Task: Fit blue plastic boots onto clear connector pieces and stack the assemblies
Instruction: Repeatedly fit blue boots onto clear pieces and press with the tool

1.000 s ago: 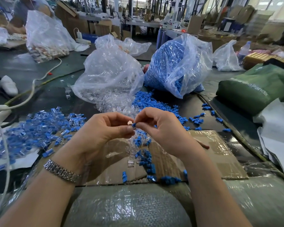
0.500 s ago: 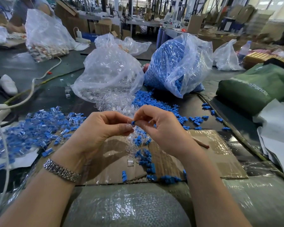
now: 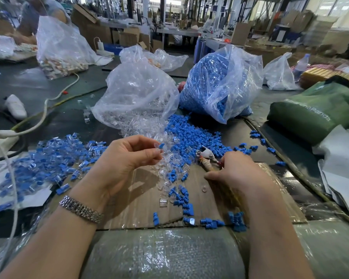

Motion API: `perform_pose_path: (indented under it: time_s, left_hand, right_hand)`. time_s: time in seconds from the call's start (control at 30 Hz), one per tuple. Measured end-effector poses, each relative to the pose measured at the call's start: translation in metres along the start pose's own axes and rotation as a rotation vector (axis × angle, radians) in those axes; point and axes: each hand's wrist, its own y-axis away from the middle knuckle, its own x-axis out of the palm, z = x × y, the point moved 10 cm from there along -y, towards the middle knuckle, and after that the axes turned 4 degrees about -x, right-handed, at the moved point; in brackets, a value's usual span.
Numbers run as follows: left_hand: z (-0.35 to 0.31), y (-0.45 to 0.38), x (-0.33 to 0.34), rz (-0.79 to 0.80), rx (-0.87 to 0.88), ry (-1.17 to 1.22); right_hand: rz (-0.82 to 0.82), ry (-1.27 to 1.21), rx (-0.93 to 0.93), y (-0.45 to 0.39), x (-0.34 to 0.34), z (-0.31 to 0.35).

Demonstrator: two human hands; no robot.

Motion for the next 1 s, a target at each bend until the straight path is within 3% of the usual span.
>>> perform_pose_path:
  time_s: [0.17,0.3,0.43,0.57,0.73,1.0]
  left_hand:
    - [0.001,-0.003,-0.007,-0.027,-0.016,0.145]
    - [0.004,-0.005,-0.010,-0.032,-0.038,0.198]
    - [0.003,-0.004,-0.010,-0.033,-0.035,0.215]
    - [0.000,-0.005,-0.008,-0.046,-0.004,0.227]
    - [-0.001,-0.005,-0.003,-0.063,0.011,0.189]
    - [-0.005,-0.003,-0.003,-0.033,0.072,0.001]
  right_hand:
    - [-0.052,-0.141,-0.062,0.001,-0.006,0.006]
    - [0.001,-0.516,-0.125,0.008,-0.014,0.016]
    - [0.268,-1.006,-0.318,0.027,-0.009,0.059]
    - [0.458,-0.924,-0.409,0.046,0.008,0.090]
    - [0.470,-0.854,-0.489,0.059,0.008,0.113]
    - [0.427,-0.817,-0.461,0.061,0.006,0.110]
